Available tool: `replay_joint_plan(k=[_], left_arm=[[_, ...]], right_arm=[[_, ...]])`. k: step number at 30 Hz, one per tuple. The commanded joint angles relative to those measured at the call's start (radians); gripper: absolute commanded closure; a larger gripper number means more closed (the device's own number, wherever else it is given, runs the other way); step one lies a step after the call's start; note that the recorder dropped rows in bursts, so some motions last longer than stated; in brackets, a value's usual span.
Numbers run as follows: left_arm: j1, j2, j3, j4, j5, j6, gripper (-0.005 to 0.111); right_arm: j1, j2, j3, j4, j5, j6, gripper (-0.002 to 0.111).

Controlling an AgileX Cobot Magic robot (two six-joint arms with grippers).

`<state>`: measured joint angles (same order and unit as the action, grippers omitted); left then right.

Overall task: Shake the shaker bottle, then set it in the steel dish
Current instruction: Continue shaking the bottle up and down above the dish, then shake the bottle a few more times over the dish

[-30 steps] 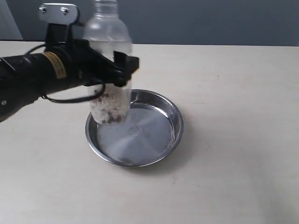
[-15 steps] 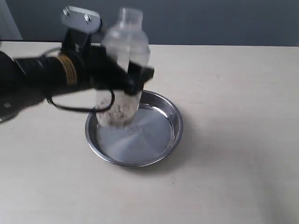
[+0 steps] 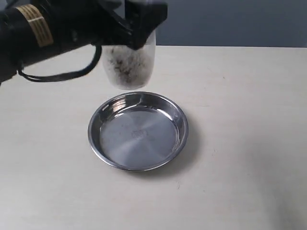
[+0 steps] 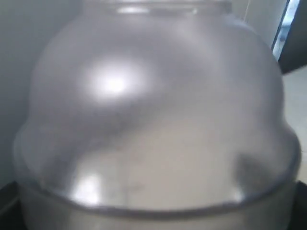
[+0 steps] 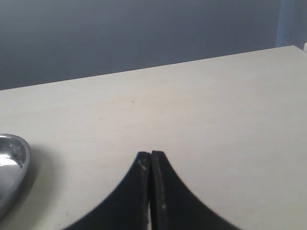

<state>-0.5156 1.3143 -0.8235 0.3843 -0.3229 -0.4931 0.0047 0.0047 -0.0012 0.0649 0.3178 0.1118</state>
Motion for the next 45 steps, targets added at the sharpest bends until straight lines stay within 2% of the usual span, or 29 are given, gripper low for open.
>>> replay_joint_plan(k=[1, 3, 5, 8, 10, 13, 16, 19, 22, 24, 26, 28, 29, 31, 33, 35, 37, 40, 41, 42, 43, 44, 45], left_arm=[[-0.004, 0.140, 0.128, -0.017, 0.018, -0.053, 0.106], [-0.004, 0.115, 0.112, -0.017, -0.047, -0.053, 0.106], [-0.004, 0.025, 0.037, -0.003, -0.103, -0.006, 0.106], [-0.006, -0.024, -0.029, -0.009, -0.012, 0.018, 0.106], [-0.006, 0.026, 0.024, -0.009, 0.051, -0.019, 0.106], [-0.002, 0.112, 0.096, -0.006, 0.034, -0.044, 0.106], [0.005, 0.021, 0.027, 0.013, -0.032, -0.006, 0.106], [0.005, -0.068, -0.054, 0.011, 0.015, 0.048, 0.106], [0.005, 0.034, 0.070, -0.029, 0.049, 0.025, 0.106], [0.010, 0.126, 0.146, -0.077, -0.032, 0.024, 0.106], [0.016, 0.091, 0.133, -0.080, -0.144, 0.022, 0.106], [0.016, -0.008, 0.057, -0.078, -0.229, 0.081, 0.106], [0.016, -0.042, 0.020, -0.078, -0.210, 0.114, 0.106], [0.014, -0.062, -0.019, -0.078, -0.075, 0.110, 0.106], [0.004, 0.006, 0.049, -0.080, 0.031, 0.071, 0.106], [0.004, 0.111, 0.138, -0.080, 0.005, 0.050, 0.106], [0.004, 0.135, 0.165, -0.080, -0.069, 0.031, 0.106], [0.004, 0.016, 0.089, -0.068, -0.161, 0.052, 0.106], [0.004, -0.036, 0.035, -0.081, -0.105, 0.093, 0.106], [0.004, -0.030, 0.040, -0.081, -0.071, 0.083, 0.106], [-0.008, 0.049, 0.118, -0.081, -0.021, 0.057, 0.106], [-0.013, 0.104, 0.163, -0.086, -0.041, 0.055, 0.106], [-0.013, 0.140, 0.192, -0.088, -0.122, 0.055, 0.106]], right_arm=[[-0.005, -0.005, 0.001, -0.003, -0.012, -0.004, 0.109], [-0.005, -0.005, 0.001, -0.003, -0.012, -0.004, 0.109], [-0.005, -0.005, 0.001, -0.003, -0.012, -0.004, 0.109], [-0.005, -0.005, 0.001, -0.003, -0.012, -0.004, 0.109], [-0.005, -0.005, 0.001, -0.003, -0.012, -0.004, 0.109], [-0.005, -0.005, 0.001, -0.003, -0.012, -0.004, 0.109], [-0.005, -0.005, 0.001, -0.003, -0.012, -0.004, 0.109], [-0.005, -0.005, 0.001, -0.003, -0.012, -0.004, 0.109], [-0.005, -0.005, 0.001, -0.003, -0.012, -0.004, 0.109], [-0.005, -0.005, 0.001, -0.003, -0.012, -0.004, 0.109], [-0.005, -0.005, 0.001, -0.003, -0.012, -0.004, 0.109], [-0.005, -0.005, 0.001, -0.003, -0.012, -0.004, 0.109], [-0.005, -0.005, 0.001, -0.003, -0.012, -0.004, 0.109], [-0.005, -0.005, 0.001, -0.003, -0.012, -0.004, 0.109], [-0.005, -0.005, 0.001, -0.003, -0.012, -0.004, 0.109], [-0.005, -0.005, 0.001, -0.003, -0.012, -0.004, 0.109], [-0.005, -0.005, 0.001, -0.003, -0.012, -0.004, 0.109], [-0.005, -0.005, 0.001, -0.003, -0.012, -0.004, 0.109], [-0.005, -0.005, 0.001, -0.003, -0.012, -0.004, 0.109], [-0.005, -0.005, 0.001, -0.003, -0.012, -0.004, 0.109], [-0.005, -0.005, 0.001, -0.003, -0.012, -0.004, 0.109], [-0.005, -0.005, 0.001, -0.003, -0.012, -0.004, 0.109], [-0.005, -0.005, 0.001, -0.003, -0.012, -0.004, 0.109]])
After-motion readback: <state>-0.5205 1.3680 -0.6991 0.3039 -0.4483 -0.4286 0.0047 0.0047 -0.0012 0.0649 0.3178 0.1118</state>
